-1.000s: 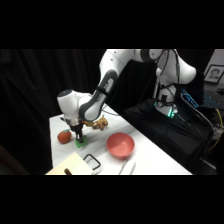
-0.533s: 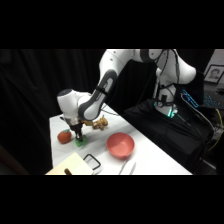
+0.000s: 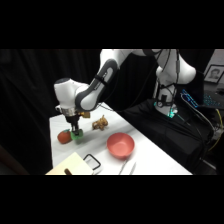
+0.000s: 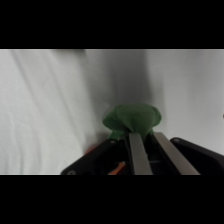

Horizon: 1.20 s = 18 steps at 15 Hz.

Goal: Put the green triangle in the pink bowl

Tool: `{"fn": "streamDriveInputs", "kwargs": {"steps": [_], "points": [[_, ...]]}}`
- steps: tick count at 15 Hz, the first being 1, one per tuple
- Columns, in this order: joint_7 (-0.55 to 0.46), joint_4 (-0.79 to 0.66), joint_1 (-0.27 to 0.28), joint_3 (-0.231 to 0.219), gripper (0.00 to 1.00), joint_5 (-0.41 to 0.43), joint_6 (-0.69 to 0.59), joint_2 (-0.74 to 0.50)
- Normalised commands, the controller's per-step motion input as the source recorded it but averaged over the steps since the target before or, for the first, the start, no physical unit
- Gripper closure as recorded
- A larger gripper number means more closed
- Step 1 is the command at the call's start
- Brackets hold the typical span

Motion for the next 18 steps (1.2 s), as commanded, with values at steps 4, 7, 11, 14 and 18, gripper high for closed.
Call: {"fn": "streamDriveInputs", "kwargs": {"steps": [4,7,11,14,18], "points": [[-0.11,-0.66,0.048,-0.015,0.95,0.016,0.01,-0.64],[-0.05,-0.81,0.117,-0.019,0.95,-0.038,0.1,-0.72],[0.03,-0.75,0.155,-0.001,0.95,-0.092,0.13,-0.65],[0.1,-0.67,0.156,0.031,0.95,-0.142,0.16,-0.57],[0.07,-0.58,0.115,0.081,0.95,-0.106,0.15,-0.52]]}}
